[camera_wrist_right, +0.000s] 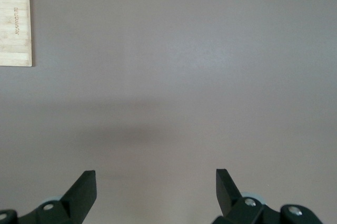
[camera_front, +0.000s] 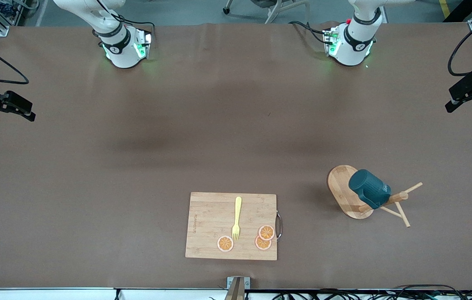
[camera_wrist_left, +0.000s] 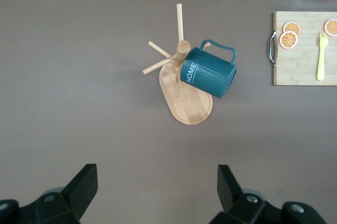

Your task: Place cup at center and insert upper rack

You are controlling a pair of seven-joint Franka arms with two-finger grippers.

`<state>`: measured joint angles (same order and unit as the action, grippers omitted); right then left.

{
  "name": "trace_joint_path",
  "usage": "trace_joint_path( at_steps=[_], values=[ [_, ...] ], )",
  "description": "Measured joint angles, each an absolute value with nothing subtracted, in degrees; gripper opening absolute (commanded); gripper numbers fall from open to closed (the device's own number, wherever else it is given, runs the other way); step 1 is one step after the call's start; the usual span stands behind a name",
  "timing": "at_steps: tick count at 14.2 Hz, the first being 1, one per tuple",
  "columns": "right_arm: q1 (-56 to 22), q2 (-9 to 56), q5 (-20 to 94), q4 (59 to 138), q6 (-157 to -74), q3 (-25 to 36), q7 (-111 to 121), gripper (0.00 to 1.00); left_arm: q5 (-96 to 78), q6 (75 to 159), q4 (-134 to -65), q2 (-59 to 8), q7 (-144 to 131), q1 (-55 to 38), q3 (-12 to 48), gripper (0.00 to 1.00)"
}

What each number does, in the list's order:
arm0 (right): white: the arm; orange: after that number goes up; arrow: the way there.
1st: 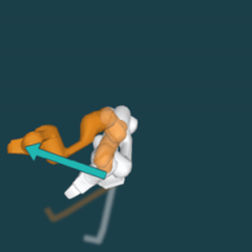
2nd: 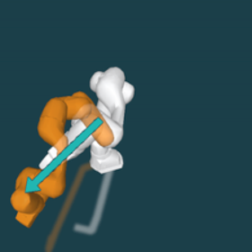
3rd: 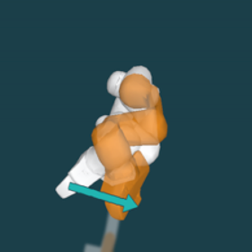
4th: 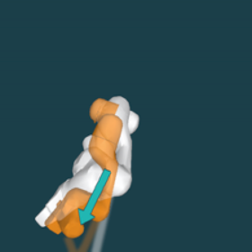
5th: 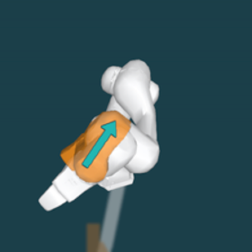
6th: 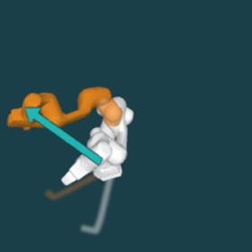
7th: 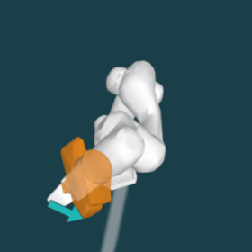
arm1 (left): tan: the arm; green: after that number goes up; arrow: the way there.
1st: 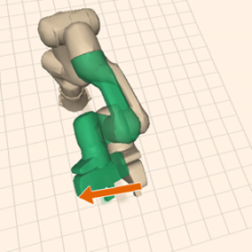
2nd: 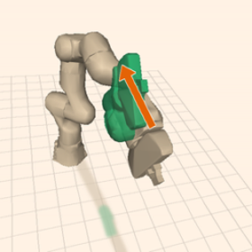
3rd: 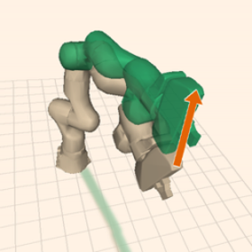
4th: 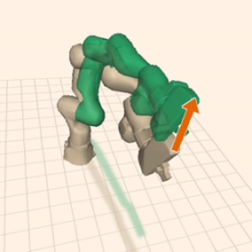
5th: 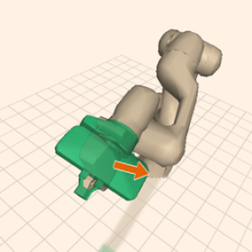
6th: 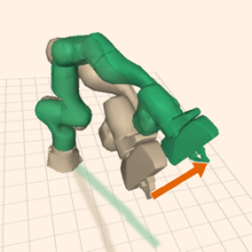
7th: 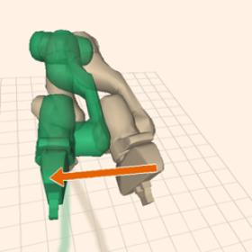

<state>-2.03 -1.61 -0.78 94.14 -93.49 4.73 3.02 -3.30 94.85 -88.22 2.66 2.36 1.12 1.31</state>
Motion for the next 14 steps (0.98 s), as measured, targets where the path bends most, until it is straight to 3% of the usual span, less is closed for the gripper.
trace_joint_path(
  at_steps=[14],
  values=[
    [-2.0,-1.6,-0.8,94.1,-93.5,4.8,3.0,1.0,-3.3,93.8,-88.2,2.2,2.4,1.0,1.5,1.0]
  ],
)
